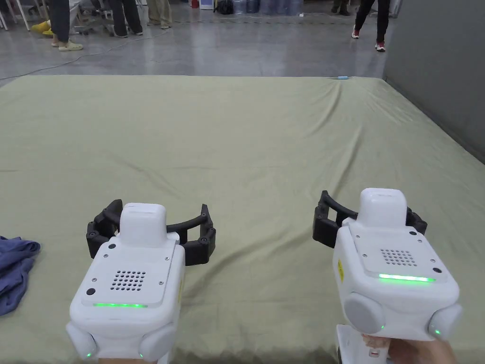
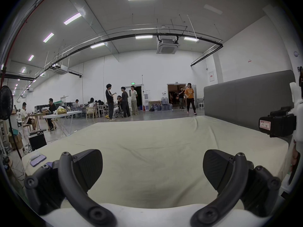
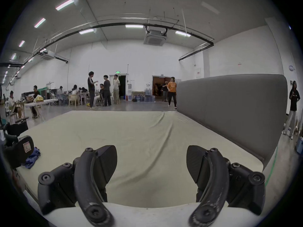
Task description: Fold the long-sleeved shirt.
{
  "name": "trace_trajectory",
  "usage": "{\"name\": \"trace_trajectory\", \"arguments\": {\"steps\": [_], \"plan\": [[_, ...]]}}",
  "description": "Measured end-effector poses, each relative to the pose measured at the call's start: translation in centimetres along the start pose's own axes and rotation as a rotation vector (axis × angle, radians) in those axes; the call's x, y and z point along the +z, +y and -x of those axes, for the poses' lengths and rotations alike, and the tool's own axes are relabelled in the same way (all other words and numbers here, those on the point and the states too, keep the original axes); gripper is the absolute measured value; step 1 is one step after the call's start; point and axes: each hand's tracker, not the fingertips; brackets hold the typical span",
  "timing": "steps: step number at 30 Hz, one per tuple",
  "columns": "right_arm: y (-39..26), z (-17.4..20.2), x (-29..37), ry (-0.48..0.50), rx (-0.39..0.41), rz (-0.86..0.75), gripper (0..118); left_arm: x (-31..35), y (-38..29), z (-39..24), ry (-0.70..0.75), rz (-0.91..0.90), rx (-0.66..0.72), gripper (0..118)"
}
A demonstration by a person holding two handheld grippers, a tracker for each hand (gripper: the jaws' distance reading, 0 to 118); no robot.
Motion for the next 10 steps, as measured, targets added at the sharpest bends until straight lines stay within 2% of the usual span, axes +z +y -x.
{"name": "trace_trajectory", "arguments": {"steps": [4,6,10], "plan": [[0.4,-0.2,-0.3,0.009,-0.101,0.038,89,0.1,0.0,-0.1,0.0,0.002,-0.002,117],[0.5,-0.3,-0.2,-0.043,-0.088,0.0,89,0.1,0.0,0.0,-0.001,0.003,-0.003,117],[0.6,-1.0,-0.4,-0.036,-0.08,0.008,89,-0.1,0.1,0.0,0.008,0.003,-0.012,117]]}}
